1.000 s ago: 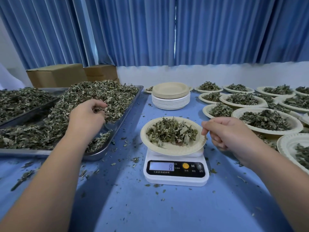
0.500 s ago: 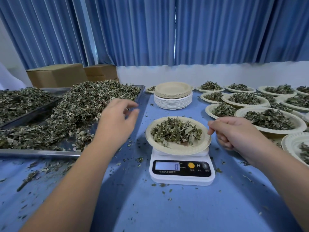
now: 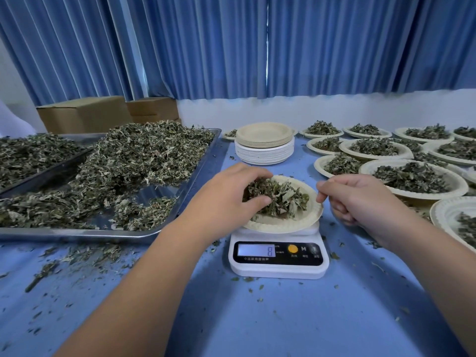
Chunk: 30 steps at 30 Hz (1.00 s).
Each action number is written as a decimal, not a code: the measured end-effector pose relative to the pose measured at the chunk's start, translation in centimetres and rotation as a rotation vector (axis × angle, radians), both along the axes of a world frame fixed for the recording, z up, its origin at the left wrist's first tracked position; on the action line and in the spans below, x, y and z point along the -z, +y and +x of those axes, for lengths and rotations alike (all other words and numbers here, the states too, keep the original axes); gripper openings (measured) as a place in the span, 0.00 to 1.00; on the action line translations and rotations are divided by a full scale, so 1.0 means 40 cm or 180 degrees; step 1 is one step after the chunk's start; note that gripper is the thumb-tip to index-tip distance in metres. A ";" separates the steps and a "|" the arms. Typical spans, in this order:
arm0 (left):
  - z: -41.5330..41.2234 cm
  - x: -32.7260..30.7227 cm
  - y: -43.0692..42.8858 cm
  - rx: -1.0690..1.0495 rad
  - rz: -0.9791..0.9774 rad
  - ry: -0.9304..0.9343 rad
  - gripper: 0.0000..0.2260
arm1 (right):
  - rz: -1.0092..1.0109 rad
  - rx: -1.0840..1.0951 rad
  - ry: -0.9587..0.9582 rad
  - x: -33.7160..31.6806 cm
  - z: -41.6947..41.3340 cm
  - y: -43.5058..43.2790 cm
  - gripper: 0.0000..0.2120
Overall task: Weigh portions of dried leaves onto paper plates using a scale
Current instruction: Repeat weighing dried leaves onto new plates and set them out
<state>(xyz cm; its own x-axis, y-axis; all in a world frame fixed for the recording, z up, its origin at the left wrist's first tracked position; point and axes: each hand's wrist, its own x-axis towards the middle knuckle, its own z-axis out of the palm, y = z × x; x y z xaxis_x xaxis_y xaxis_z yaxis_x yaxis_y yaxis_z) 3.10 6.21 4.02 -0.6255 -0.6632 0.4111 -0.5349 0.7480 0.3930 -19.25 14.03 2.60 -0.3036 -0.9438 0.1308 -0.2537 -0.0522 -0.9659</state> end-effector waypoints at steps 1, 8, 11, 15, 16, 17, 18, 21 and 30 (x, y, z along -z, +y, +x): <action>-0.001 0.000 0.000 -0.0001 0.0000 -0.0012 0.17 | 0.0007 0.0002 0.0010 0.000 0.000 0.000 0.17; -0.006 0.007 0.002 -0.0060 -0.0117 0.0379 0.10 | -0.0007 -0.0018 0.0004 -0.001 -0.001 0.001 0.17; -0.010 0.005 0.008 -0.0078 -0.0123 0.0760 0.09 | -0.0018 -0.0013 -0.0018 -0.002 -0.001 0.003 0.17; -0.015 0.006 0.015 -0.0081 0.0203 0.1332 0.10 | 0.0005 0.0014 -0.0041 -0.005 0.001 0.006 0.16; -0.016 0.005 0.017 -0.0086 0.0291 0.1456 0.12 | 0.0013 0.0025 -0.0039 -0.005 0.001 0.007 0.15; -0.017 0.005 0.017 -0.0103 0.0377 0.1569 0.13 | 0.0020 0.0031 -0.0033 -0.007 0.002 0.007 0.15; -0.017 0.004 0.017 -0.0127 0.0463 0.1686 0.13 | 0.0026 0.0036 -0.0029 -0.008 0.003 0.008 0.15; -0.019 -0.001 0.015 -0.0219 0.0720 0.2038 0.12 | 0.0033 0.0053 -0.0055 -0.009 0.004 0.010 0.14; 0.040 -0.019 -0.030 -0.0789 0.0331 0.2396 0.09 | -0.0022 0.0068 -0.0088 -0.007 0.002 0.006 0.16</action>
